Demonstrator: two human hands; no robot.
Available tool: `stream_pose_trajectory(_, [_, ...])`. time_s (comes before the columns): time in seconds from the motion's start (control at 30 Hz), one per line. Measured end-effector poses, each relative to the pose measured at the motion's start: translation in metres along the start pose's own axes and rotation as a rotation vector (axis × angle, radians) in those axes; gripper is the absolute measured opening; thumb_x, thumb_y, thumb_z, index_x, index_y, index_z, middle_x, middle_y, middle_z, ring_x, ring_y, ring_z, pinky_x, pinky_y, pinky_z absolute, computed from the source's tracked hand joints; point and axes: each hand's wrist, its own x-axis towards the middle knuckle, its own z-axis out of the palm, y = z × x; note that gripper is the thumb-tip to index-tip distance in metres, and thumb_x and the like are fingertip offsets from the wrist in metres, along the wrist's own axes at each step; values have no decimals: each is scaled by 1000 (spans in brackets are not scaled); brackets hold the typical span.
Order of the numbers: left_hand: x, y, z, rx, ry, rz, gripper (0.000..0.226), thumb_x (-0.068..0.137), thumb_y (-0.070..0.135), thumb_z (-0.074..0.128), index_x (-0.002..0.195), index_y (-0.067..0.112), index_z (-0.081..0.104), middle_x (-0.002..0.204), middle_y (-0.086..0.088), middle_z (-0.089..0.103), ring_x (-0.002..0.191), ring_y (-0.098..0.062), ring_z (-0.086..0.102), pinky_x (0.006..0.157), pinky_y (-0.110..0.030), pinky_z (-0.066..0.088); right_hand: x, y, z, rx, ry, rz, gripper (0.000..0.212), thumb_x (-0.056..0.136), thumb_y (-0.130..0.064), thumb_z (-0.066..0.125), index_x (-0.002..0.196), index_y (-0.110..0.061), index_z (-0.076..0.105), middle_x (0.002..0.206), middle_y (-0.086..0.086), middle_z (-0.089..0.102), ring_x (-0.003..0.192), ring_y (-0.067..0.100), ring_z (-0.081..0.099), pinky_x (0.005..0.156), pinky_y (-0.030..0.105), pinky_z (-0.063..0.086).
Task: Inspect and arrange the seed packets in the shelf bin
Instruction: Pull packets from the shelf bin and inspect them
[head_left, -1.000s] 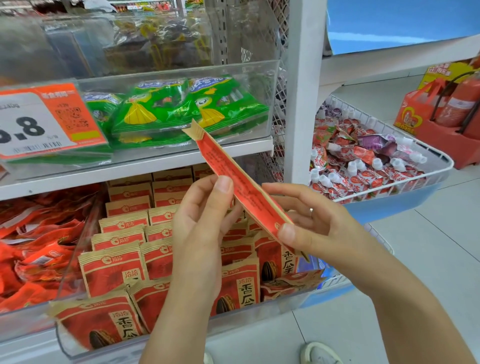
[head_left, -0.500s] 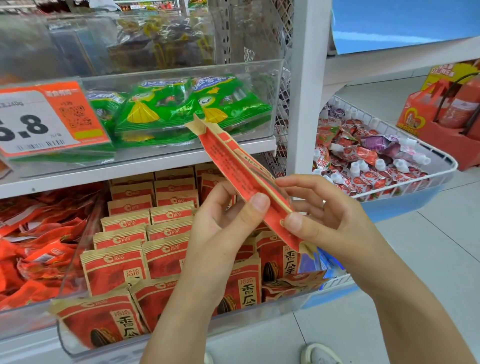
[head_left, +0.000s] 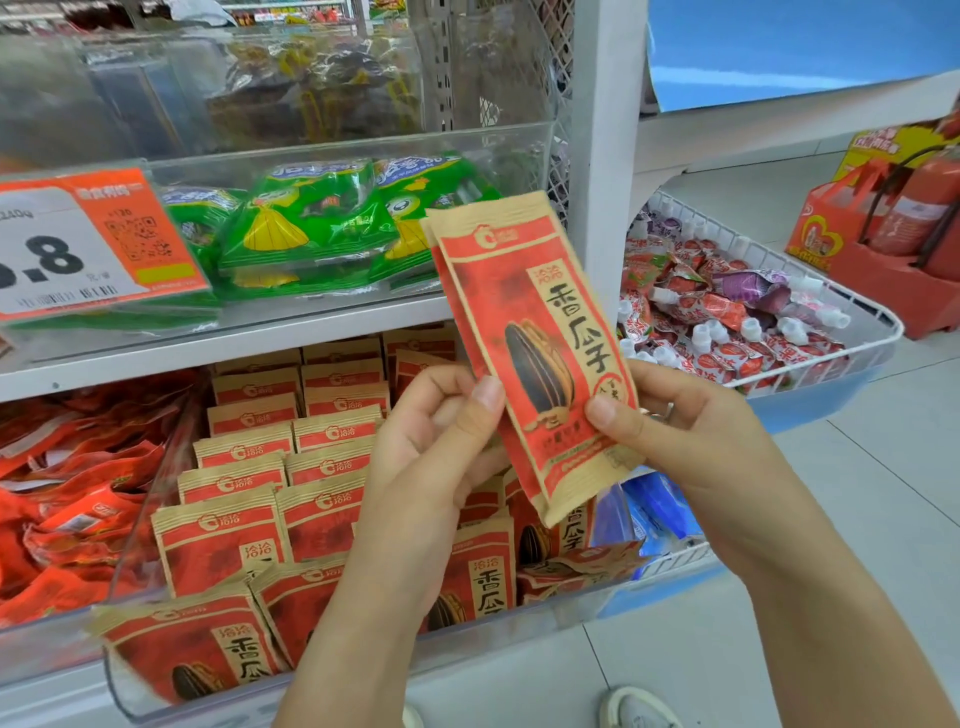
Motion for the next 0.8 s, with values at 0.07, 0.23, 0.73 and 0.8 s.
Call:
stream_pose_trajectory(0.07, [1,1,1,32,13,0,32,86,28,62,107,5,54,95,-7,76,87,-18,73,70,-24,57,0,-1,-3,-4,37,-25,40,66,-18,71,106,-11,72,92,3,77,75,15,74,65,19,55])
stream_pose_trajectory(0.23, [3,4,5,142,-3,14,41,80,28,61,118,12,60,97,-3,77,92,-17,73,73,-22,57,1,2,-6,-50,86,-84,44,69,-18,75,113,-13,71,100,8,75,81,19,74,68,21,56])
stream_pose_trajectory(0.73, [8,35,7,539,164,385,28,76,7,79,86,29,64,83,20,73,80,0,68,73,-15,51,6,4,-6,-270,89,-445,32,85,-14,65,112,-31,62,109,-4,70,107,19,64,97,41,50])
stream_pose_trajectory(0.8, [7,42,5,641,173,437,26,75,8,80,81,26,62,78,21,70,74,2,66,70,-13,49,12,6,-6,-318,69,-462,30,89,-14,63,114,-31,60,110,-6,67,110,18,61,98,39,48])
